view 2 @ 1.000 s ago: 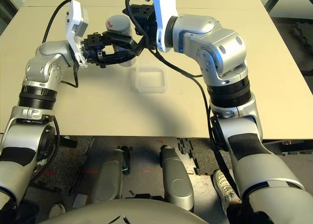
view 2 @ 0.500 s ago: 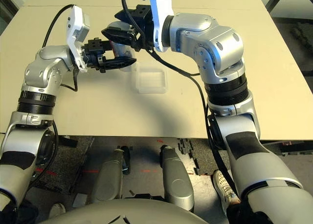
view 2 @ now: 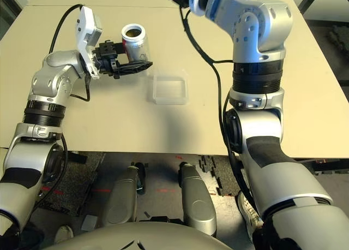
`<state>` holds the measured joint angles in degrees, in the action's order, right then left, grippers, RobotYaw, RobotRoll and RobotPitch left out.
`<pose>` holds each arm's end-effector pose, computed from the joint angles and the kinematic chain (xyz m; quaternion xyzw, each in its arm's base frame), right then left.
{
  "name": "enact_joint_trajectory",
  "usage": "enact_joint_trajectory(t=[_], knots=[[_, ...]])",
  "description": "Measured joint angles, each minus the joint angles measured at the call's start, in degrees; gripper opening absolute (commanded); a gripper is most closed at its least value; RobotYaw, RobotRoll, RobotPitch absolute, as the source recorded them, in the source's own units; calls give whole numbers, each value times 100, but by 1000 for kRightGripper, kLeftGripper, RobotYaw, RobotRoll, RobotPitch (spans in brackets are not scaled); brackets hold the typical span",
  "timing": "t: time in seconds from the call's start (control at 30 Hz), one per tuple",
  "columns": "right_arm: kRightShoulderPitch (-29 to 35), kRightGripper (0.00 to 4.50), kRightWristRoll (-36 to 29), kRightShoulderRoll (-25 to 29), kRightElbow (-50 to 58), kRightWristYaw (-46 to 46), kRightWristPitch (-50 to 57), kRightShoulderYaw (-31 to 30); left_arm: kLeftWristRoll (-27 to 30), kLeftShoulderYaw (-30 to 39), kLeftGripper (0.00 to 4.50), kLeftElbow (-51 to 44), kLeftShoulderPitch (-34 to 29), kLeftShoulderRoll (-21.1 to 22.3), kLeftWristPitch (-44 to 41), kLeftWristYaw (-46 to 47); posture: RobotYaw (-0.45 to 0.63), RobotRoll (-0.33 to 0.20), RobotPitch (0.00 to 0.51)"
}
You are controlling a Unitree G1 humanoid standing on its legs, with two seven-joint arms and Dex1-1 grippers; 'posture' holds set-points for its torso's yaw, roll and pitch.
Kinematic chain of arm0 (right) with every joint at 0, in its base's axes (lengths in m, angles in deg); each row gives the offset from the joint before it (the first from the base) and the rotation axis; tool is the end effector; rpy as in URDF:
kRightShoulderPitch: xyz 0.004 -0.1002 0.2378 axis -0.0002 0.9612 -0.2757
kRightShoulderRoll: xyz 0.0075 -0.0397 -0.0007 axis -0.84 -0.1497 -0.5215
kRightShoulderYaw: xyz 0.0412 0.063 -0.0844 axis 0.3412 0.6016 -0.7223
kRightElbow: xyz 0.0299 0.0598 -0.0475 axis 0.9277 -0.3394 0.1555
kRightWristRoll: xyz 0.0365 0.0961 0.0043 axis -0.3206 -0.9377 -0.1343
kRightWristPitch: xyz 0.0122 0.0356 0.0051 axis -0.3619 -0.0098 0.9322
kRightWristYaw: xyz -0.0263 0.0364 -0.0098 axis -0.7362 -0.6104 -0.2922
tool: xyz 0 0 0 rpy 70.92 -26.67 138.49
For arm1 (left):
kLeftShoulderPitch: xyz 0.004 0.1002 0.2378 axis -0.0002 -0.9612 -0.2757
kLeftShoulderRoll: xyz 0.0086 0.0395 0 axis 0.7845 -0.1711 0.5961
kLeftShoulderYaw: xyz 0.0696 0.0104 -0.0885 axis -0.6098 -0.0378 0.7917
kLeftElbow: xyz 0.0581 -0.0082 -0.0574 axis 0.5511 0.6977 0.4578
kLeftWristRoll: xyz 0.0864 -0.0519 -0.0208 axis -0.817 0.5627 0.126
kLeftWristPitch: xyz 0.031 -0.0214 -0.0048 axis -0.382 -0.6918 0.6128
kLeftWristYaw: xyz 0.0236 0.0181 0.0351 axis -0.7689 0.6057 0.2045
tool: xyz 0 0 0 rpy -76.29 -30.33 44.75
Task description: Pour the medicine from the bottle into the box.
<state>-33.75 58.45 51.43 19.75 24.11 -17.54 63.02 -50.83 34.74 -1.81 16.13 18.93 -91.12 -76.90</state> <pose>0.3394 -0.1504 0.2984 0.0398 -0.0989 0.2458 0.9634 0.3579 0.1982 0.2108 0.1222 -0.0783 -0.4713 0.8700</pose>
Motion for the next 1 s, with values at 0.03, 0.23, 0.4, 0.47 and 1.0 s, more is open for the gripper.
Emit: enact_joint_trajectory(t=[0.03, 0.23, 0.4, 0.47, 1.0], knots=[[225, 2550, 188, 108, -103, -8, -246, -110, -108, 58, 2748, 239, 125, -2, 187, 242, -17, 0, 209], [1263, 2550, 748, -133, -837, 158, -1277, -324, -386, 251, 2748, 1377, 392, -225, 619, 1220, -9, 0, 204], [1655, 2550, 1137, -201, -1546, 358, -2245, -370, -597, 286, 2748, 2084, 367, -350, 956, 1742, -2, 0, 201], [1751, 2550, 1205, -229, -1757, 392, -2460, -370, -623, 298, 2748, 2255, 358, -399, 1057, 1832, -2, 0, 199], [1876, 4500, 1436, -298, -2425, 405, -2893, -370, -828, 332, 2748, 2608, 334, -559, 1302, 2006, 2, 0, 195]])
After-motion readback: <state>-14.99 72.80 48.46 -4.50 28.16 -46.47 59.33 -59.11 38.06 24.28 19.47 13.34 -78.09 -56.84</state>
